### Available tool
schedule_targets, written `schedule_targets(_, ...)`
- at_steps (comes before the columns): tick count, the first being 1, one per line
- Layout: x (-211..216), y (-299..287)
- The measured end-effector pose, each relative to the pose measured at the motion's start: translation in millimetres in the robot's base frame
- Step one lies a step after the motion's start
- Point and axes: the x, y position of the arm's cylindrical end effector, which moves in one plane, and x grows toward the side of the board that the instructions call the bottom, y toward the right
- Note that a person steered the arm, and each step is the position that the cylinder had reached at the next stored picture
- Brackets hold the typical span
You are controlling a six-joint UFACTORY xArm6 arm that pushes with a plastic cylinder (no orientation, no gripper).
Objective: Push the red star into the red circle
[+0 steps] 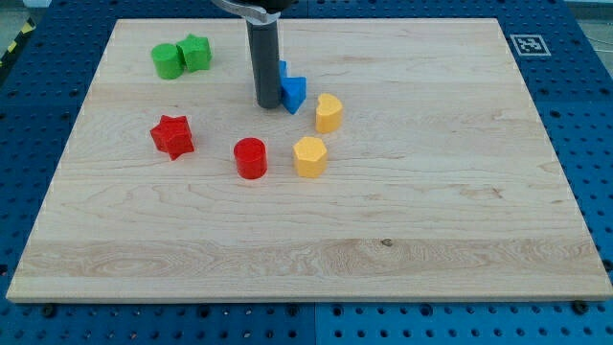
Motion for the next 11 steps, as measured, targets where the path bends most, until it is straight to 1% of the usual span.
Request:
schedule_targets(2,0.7,-9.7)
schedule_targets(3,13.8,-22.2)
schedule_targets(6,16.1,-167.5)
schedule_targets(7,31.0,-177.1)
schedule_targets(8,42.2,-160.1)
schedule_targets(10,65.5,-106.4)
schedule_targets(11,75.4,-91.2)
